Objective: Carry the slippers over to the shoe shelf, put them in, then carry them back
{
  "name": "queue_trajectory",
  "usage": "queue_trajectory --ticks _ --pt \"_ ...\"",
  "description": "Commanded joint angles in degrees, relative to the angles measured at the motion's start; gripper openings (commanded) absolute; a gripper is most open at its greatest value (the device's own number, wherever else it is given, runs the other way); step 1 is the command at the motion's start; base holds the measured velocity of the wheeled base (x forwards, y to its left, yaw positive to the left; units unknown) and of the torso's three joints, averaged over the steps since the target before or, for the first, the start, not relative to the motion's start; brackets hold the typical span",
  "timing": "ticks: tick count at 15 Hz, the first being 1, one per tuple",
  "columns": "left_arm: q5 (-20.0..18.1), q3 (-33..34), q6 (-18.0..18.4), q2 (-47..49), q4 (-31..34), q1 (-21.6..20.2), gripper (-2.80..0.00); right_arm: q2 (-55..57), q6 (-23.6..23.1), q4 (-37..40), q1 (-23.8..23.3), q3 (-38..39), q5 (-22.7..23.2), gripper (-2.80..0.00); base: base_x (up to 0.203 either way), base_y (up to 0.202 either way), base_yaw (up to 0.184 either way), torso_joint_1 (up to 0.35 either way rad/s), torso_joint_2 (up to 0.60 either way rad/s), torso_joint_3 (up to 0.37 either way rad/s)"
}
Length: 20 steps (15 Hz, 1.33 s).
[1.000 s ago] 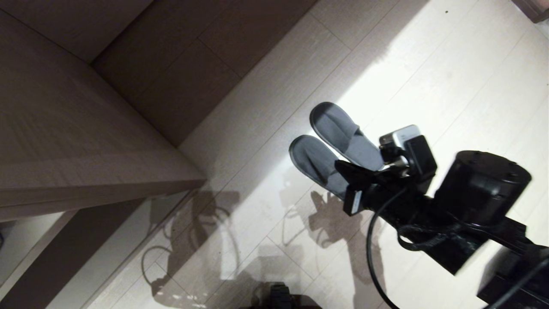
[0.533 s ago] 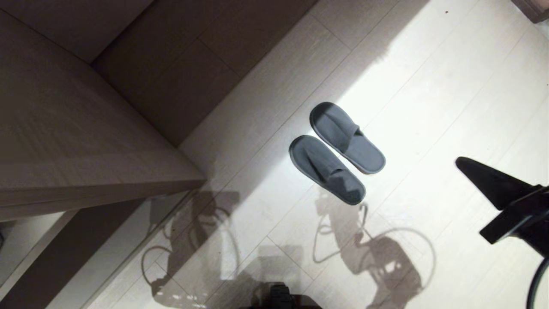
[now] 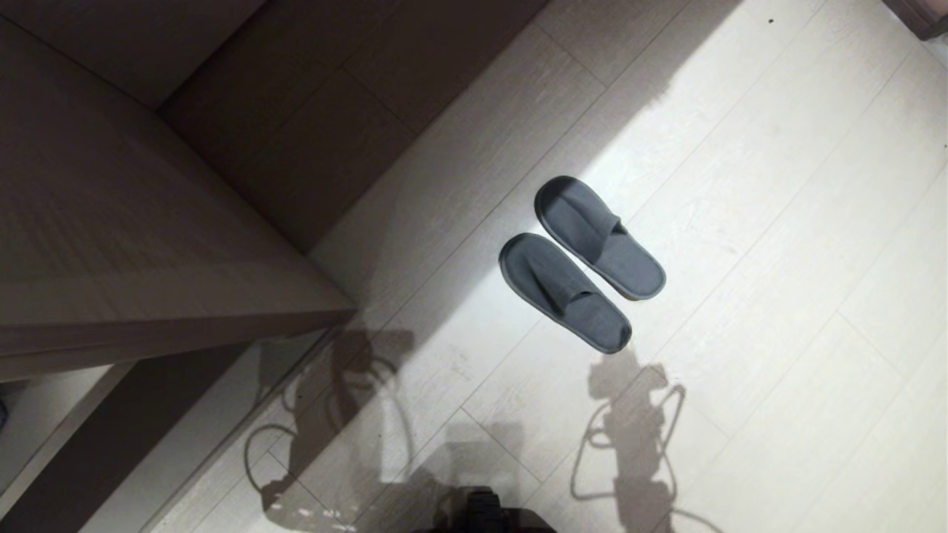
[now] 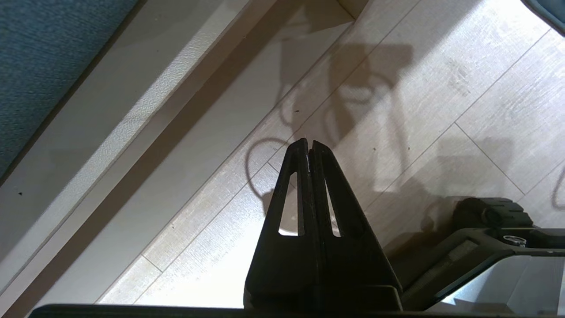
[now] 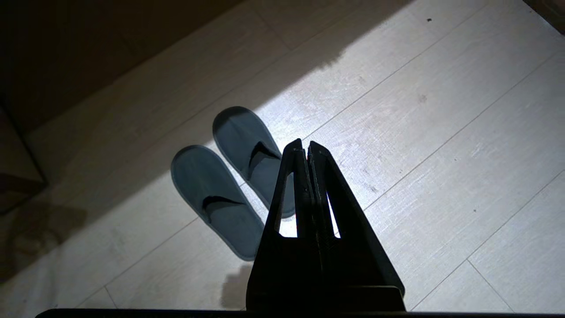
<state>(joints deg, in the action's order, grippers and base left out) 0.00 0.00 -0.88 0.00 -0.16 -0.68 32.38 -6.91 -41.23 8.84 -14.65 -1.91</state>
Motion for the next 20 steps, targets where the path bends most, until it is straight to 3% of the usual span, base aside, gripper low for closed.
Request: queue_trajectory --ticks 1,3,5,8,11,12,13,16,20 --pt "0.0 0.0 0.0 0.0 0.0 0.0 -2.8 -8.2 1.3 0.4 -1.5 3.4 1.6 -2.8 0.0 0.0 0.0 0.0 0.0 0.0" --pt "0.0 0.0 0.0 0.1 0.0 0.0 -2.8 -12.2 2.5 0.8 -2.2 7.5 2.5 -2.8 0.0 0.0 0.0 0.0 0.0 0.0" --pt "0.0 0.0 0.0 0.0 0.0 0.0 -2.8 -15.0 2.8 1.9 -5.8 8.7 3.0 -2.8 0.0 0.0 0.0 0.0 0.0 0.0" --pt "0.0 0.0 -0.1 0.0 0.0 0.0 -2.8 -22.4 3.3 7.7 -7.6 10.6 4.5 -2.8 0.0 0.0 0.0 0.0 0.0 0.0" --pt "0.0 0.0 0.0 0.1 0.0 0.0 -2.8 -31.7 2.6 28.8 -8.1 13.7 3.6 -2.8 0.0 0.0 0.0 0.0 0.0 0.0" --pt "0.0 0.0 -0.1 0.1 0.0 0.0 -2.8 -32.3 1.7 35.5 -8.2 14.3 1.3 -2.8 0.0 0.0 0.0 0.0 0.0 0.0" --pt "0.0 0.0 -0.1 0.0 0.0 0.0 -2.8 -32.2 0.9 38.1 -8.3 14.6 0.3 -2.8 0.0 0.0 0.0 0.0 0.0 0.0" --pt "0.0 0.0 0.0 0.0 0.0 0.0 -2.8 -32.2 1.0 41.8 -8.4 14.5 2.5 -2.8 0.0 0.0 0.0 0.0 0.0 0.0" --pt "0.0 0.0 0.1 0.1 0.0 0.0 -2.8 -32.2 1.4 41.1 -8.3 14.6 2.5 -2.8 0.0 0.0 0.0 0.0 0.0 0.0"
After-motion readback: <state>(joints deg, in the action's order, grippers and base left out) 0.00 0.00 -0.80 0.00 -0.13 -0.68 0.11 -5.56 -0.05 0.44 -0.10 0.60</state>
